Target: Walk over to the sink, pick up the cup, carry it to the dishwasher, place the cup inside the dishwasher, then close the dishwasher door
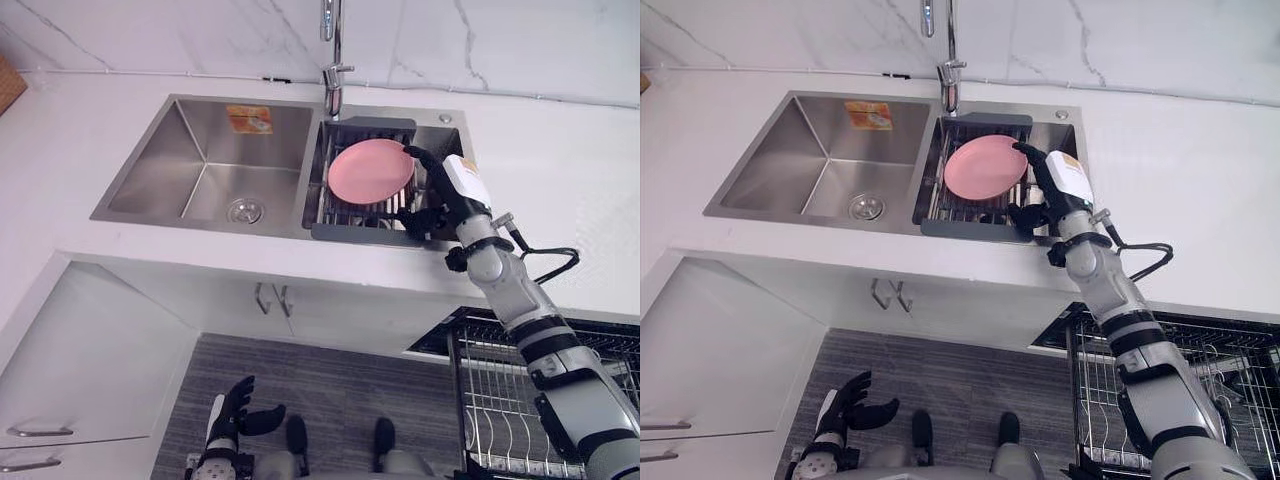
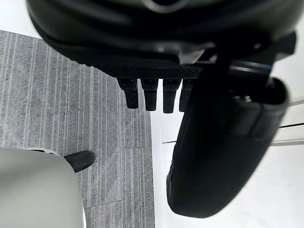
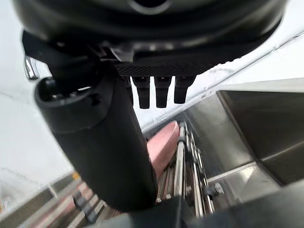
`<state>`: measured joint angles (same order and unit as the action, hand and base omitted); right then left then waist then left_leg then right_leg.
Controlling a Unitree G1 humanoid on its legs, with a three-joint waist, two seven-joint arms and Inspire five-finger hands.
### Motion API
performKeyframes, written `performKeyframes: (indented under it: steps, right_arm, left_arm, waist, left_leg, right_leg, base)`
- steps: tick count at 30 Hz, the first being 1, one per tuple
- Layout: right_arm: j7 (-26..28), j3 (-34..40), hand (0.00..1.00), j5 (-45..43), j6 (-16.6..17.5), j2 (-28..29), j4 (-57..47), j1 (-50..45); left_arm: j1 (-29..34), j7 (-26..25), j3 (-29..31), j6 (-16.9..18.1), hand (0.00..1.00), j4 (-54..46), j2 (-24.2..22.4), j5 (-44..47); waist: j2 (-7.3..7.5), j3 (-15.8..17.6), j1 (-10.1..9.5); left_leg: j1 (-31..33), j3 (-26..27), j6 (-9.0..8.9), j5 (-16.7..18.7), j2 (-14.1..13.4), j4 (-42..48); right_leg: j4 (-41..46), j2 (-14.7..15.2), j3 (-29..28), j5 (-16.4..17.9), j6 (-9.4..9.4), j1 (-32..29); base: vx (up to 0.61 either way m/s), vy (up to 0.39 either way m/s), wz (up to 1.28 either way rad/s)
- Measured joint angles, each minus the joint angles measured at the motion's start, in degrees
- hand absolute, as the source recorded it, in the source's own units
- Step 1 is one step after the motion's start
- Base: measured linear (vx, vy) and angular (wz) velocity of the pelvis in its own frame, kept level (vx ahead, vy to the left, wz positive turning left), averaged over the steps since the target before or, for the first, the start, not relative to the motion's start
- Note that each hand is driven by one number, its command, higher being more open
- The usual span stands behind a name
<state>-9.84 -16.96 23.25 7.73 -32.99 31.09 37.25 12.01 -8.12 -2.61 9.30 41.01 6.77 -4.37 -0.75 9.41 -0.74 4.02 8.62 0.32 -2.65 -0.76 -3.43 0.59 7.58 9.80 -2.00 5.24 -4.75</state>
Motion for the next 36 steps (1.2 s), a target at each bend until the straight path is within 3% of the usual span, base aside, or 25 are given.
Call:
performKeyframes:
  steps: [12, 13, 21, 24, 30, 36]
  right_arm:
    - [-1.0, -5.1, 0.9, 7.5, -2.2, -1.6, 8.6, 13.6]
    - [-1.0, -5.4, 0.3, 7.9, -2.3, -1.8, 8.9, 14.4]
    - [-1.6, -6.1, 0.3, 9.6, -2.7, -2.9, 10.5, 18.9]
    - [-5.8, -5.9, 0.3, 10.3, -2.2, -2.9, 9.6, 19.4]
    - [-6.3, -5.7, 0.3, 10.1, -2.7, -2.9, 7.4, 19.7]
    - [-6.3, -0.5, 0.3, 9.4, -2.9, -3.0, -4.3, 12.5]
  left_arm:
    - [-4.6, -0.6, 0.0, 1.2, 0.9, -0.1, 0.4, 1.4]
    - [-4.7, -0.6, 0.0, 1.2, 0.9, -0.1, 0.4, 1.5]
    - [-5.4, -0.9, 0.0, 1.2, 0.9, -0.2, 0.5, 2.7]
    - [-5.9, -0.9, 0.0, 1.2, 0.9, -0.2, 0.5, 2.7]
    - [-6.0, -1.0, 0.0, 1.2, 0.9, -0.4, 0.5, 2.7]
    - [-5.9, -0.8, 0.0, 1.2, 0.9, -0.4, 0.4, 2.6]
  waist:
    - [-0.09, 6.0, -1.9]
    - [-0.13, 6.3, -1.96]
    - [-0.67, 7.6, -3.46]
    - [-1.02, 7.8, -4.16]
    - [-1.31, 8.4, -4.12]
    - [-1.3, 8.5, -3.51]
  left_leg:
    - [6.1, -1.7, -0.18, 2.3, -1.1, 7.2]
    - [6.6, -1.7, -0.13, 2.4, -1.1, 7.7]
    - [9.6, -3.0, -0.13, 2.8, -1.4, 10.2]
    - [9.7, -3.0, -0.12, 2.8, -1.4, 10.3]
    - [9.8, -3.0, -0.12, 3.0, -1.4, 10.6]
    - [9.5, -2.7, -0.12, 3.2, -1.5, 10.6]
  right_leg:
    - [1.9, -0.1, 1.7, 0.3, -0.59, -2.6]
    - [2.1, -0.2, 1.8, 0.3, -0.62, -2.9]
    - [2.7, -0.3, 3.0, 0.4, -0.97, -4.3]
    - [2.7, -0.3, 3.1, 0.4, -0.99, -4.3]
    - [2.8, -0.3, 3.1, 0.5, -1.08, -4.3]
    - [2.9, -0.4, 2.8, 0.5, -1.1, -4.2]
  base:
    - [-0.01, -0.006, 0.08]
    - [-0.06, -0.003, 0.06]
    - [-0.02, -0.003, 0.08]
    - [0.0, 0.0, 0.0]
    - [0.0, 0.0, 0.0]
    - [0.01, 0.001, -0.02]
